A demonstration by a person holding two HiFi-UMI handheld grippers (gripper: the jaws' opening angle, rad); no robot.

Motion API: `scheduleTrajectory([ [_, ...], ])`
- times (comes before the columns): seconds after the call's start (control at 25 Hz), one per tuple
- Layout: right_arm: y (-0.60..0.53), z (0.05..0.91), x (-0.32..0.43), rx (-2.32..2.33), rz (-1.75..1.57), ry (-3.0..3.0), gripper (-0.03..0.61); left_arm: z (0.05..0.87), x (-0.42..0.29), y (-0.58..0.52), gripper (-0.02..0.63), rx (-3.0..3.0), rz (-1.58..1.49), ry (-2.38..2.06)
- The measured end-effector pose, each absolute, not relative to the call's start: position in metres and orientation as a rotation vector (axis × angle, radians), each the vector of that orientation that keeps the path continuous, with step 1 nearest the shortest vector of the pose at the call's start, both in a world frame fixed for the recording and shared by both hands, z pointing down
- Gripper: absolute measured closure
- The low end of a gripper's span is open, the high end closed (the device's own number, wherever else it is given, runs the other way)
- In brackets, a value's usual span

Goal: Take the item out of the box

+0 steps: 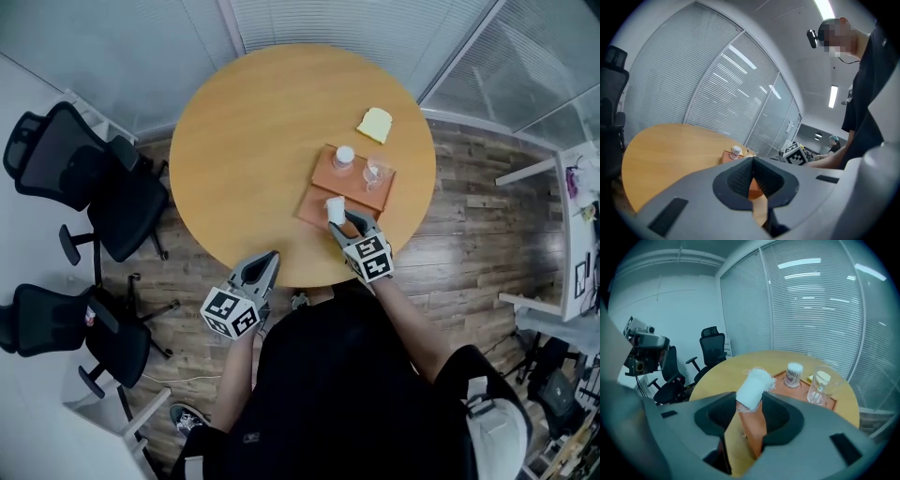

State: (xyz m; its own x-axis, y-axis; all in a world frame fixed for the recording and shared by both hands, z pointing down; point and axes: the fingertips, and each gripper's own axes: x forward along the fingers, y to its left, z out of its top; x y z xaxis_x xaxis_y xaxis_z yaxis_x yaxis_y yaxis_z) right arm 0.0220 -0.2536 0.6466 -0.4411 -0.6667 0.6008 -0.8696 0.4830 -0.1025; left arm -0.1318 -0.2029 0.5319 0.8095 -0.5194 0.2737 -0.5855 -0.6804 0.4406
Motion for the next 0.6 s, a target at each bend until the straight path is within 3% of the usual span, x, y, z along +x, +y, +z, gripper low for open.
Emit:
scheduleTrajectory([
  [0.6, -0.206, 0.587, 0.002, 1.417, 0.392, -2.325, 0.410, 0.530, -0.149, -0.167, 0.607, 2.546, 0.209, -0.691],
])
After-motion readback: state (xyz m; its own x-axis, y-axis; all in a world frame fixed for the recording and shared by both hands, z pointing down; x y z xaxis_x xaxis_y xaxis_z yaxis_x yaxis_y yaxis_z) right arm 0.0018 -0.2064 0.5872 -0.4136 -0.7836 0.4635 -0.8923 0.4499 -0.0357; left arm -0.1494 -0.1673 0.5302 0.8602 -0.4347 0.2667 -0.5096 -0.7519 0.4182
